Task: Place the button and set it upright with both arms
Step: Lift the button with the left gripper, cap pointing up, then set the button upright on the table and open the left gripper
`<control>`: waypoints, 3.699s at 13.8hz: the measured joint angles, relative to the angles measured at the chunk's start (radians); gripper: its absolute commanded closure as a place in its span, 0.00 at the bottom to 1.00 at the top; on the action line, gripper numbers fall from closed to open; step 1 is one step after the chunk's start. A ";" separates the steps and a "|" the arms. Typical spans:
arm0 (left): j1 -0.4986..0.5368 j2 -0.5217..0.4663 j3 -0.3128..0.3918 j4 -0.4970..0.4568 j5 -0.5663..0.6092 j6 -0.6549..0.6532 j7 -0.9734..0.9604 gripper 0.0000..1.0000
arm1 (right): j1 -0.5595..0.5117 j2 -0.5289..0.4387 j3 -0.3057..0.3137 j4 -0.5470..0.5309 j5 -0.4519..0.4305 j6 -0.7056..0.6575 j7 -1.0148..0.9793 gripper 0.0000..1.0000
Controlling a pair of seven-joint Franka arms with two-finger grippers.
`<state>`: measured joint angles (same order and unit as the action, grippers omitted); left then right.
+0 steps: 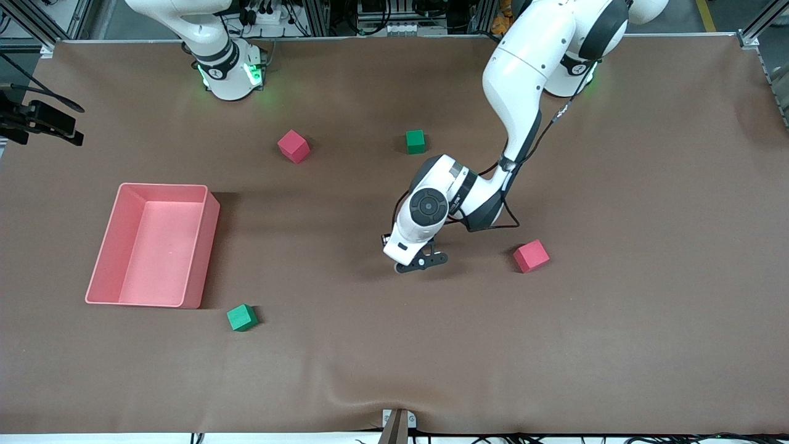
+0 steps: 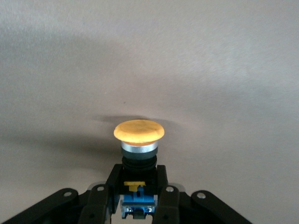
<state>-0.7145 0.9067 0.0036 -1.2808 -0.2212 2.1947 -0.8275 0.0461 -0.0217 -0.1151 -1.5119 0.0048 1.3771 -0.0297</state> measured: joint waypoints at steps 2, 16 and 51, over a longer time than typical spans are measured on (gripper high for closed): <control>0.000 -0.019 0.004 0.007 0.000 0.002 -0.016 1.00 | 0.002 0.000 0.000 -0.001 0.000 0.000 0.000 0.00; -0.331 -0.064 0.013 -0.018 0.784 -0.088 -0.973 1.00 | 0.012 0.000 -0.004 -0.001 -0.001 0.004 0.002 0.00; -0.545 0.191 0.061 -0.045 1.443 -0.497 -1.539 0.00 | 0.014 0.001 -0.002 -0.005 -0.001 -0.008 0.027 0.00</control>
<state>-1.2596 1.0977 0.0642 -1.3254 1.2222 1.6978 -2.3663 0.0602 -0.0211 -0.1170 -1.5169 0.0035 1.3695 -0.0024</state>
